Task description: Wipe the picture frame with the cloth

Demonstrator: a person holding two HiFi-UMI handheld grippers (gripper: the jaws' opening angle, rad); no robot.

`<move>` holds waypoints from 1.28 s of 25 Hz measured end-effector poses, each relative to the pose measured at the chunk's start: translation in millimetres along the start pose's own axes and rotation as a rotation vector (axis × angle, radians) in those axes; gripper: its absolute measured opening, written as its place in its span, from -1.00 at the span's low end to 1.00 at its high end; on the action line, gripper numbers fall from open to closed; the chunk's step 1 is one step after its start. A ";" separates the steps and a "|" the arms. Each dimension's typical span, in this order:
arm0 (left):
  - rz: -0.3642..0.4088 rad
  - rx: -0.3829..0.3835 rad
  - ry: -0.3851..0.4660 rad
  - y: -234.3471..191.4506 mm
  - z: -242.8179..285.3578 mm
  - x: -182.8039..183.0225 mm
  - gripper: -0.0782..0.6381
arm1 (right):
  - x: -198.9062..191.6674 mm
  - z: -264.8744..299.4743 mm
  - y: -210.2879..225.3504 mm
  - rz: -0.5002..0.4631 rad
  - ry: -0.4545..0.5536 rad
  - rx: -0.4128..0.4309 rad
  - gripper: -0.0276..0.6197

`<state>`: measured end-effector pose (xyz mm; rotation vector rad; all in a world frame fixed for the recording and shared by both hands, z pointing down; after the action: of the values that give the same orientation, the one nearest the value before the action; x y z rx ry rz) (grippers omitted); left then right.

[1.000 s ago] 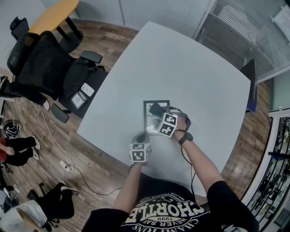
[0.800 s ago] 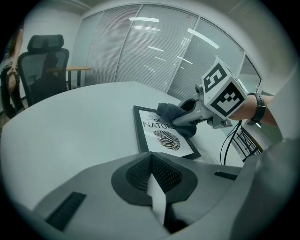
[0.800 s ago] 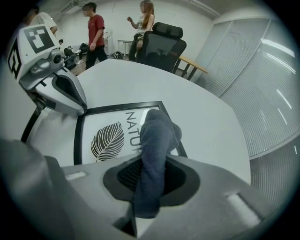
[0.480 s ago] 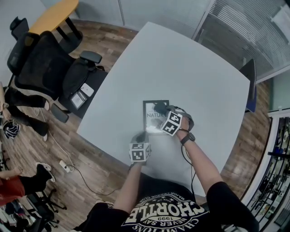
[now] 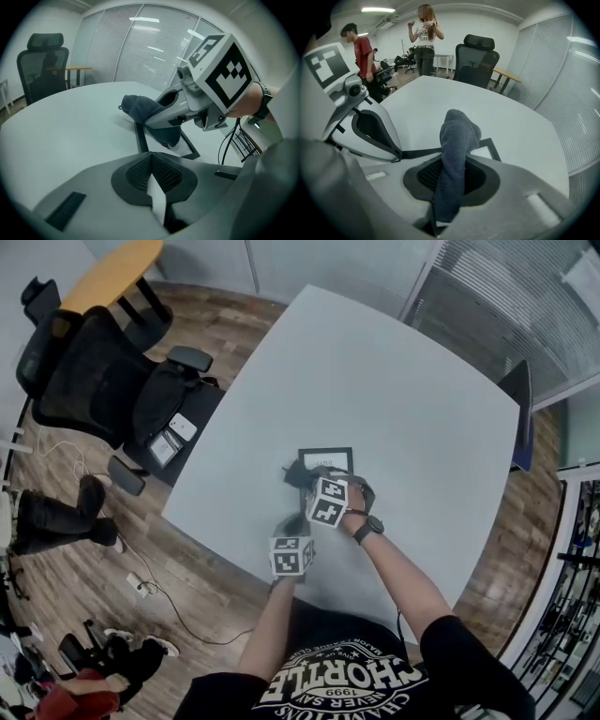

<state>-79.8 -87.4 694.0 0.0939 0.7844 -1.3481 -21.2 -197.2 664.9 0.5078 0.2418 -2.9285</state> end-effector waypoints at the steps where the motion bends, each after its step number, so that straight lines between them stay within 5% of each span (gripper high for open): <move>1: 0.000 0.000 0.000 0.4 0.0 0.1 -0.77 | 1.3 3.8 -1.5 -0.009 -0.010 0.004 -0.68; 19: -0.006 0.005 0.006 -1.1 -2.4 0.1 -0.77 | -86.7 -27.3 15.0 0.084 -0.139 -0.115 -0.68; 26: -0.012 0.009 0.015 2.2 -2.0 -1.6 -0.77 | -87.9 -28.5 14.3 0.108 -0.144 -0.122 -0.68; 32: -0.012 -0.002 0.018 1.9 -1.5 0.2 -0.77 | -47.4 -27.7 7.2 0.109 -0.043 -0.061 -0.68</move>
<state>-78.8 -86.4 692.1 0.1000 0.8032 -1.3593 33.0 -193.0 654.6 0.4337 0.2881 -2.8134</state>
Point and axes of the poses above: the fingertips, and each gripper's own axes: z forward along the fingers, y to its right, x out of its top, the point moved 8 cm from there along -z, backward along the fingers, and after that the axes turned 5 degrees about -y, right-handed, at the moved point
